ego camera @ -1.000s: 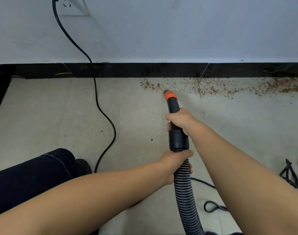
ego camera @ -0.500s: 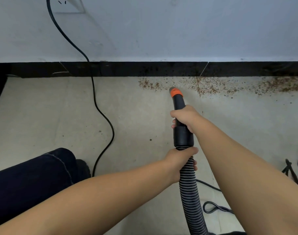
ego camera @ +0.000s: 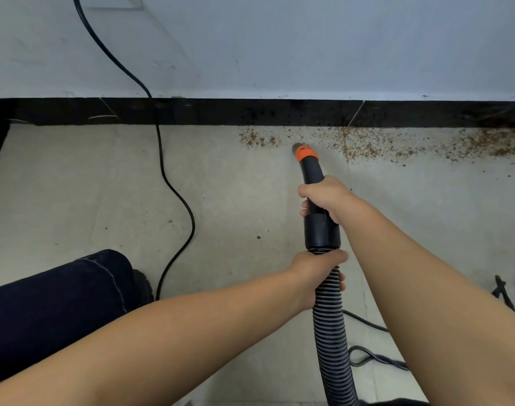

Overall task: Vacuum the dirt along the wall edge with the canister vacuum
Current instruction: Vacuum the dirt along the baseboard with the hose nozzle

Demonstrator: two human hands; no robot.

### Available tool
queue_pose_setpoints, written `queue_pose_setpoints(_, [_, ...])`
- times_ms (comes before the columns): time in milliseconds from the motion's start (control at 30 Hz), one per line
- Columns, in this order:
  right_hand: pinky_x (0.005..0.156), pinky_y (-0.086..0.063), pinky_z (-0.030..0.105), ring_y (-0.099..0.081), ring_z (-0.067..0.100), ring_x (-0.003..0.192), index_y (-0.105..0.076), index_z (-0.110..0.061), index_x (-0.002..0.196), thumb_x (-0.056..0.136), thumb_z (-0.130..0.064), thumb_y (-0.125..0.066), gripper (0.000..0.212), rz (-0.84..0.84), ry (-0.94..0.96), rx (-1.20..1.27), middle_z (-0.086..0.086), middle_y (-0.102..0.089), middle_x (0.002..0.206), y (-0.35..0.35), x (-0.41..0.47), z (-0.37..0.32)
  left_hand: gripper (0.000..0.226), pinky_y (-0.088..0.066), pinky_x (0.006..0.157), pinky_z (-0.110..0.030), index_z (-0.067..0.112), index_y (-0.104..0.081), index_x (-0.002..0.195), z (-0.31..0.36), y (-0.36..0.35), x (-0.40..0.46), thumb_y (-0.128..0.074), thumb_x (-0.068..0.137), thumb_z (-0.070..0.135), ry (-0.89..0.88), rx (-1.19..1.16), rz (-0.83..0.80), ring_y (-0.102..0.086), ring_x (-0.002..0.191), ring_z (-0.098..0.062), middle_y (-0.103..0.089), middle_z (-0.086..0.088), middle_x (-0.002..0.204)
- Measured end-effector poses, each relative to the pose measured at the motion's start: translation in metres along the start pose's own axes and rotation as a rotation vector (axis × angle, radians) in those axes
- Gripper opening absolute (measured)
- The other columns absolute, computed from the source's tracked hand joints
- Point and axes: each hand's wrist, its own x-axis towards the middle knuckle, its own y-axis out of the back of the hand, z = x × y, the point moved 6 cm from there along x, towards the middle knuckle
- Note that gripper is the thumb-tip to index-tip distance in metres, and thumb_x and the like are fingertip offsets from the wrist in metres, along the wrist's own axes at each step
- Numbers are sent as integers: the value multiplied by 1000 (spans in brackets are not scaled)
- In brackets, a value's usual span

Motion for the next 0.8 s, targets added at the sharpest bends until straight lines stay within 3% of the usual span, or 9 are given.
queue_pose_setpoints(267, [44, -50, 27, -55, 21, 46, -47, -4, 105, 83, 0, -59, 25, 117, -16, 94, 11, -54, 67, 28, 11, 0, 20, -52, 59, -27, 7, -55, 97, 12, -12, 10, -68, 86, 18, -7, 50, -7, -57, 55, -18, -59, -7, 68])
queue_pose_setpoints(433, [41, -49, 23, -56, 16, 34, -46, -8, 104, 84, -4, -59, 23, -14, 7, -40, 9, -57, 66, -12, 10, -19, 19, -51, 52, -23, 7, -57, 96, 15, 6, 1, -69, 85, 17, -32, -84, 51, -56, 46, -15, -57, -5, 61])
queue_pose_setpoints(567, [49, -51, 27, -59, 17, 38, -46, -9, 102, 84, -6, -59, 23, -120, 34, -118, 9, -60, 66, -49, 7, -30, 18, -52, 57, -27, 7, -60, 97, 16, 24, -8, -69, 85, 15, -50, -176, 97, -58, 54, -19, -60, -7, 67])
queue_pose_setpoints(800, [50, -51, 26, -60, 16, 38, -47, -11, 95, 83, -6, -59, 18, -148, 59, -109, 8, -61, 66, -64, 8, -36, 19, -52, 58, -29, 7, -59, 99, 23, 37, -10, -69, 84, 14, -61, -173, 128, -57, 56, -20, -60, -7, 68])
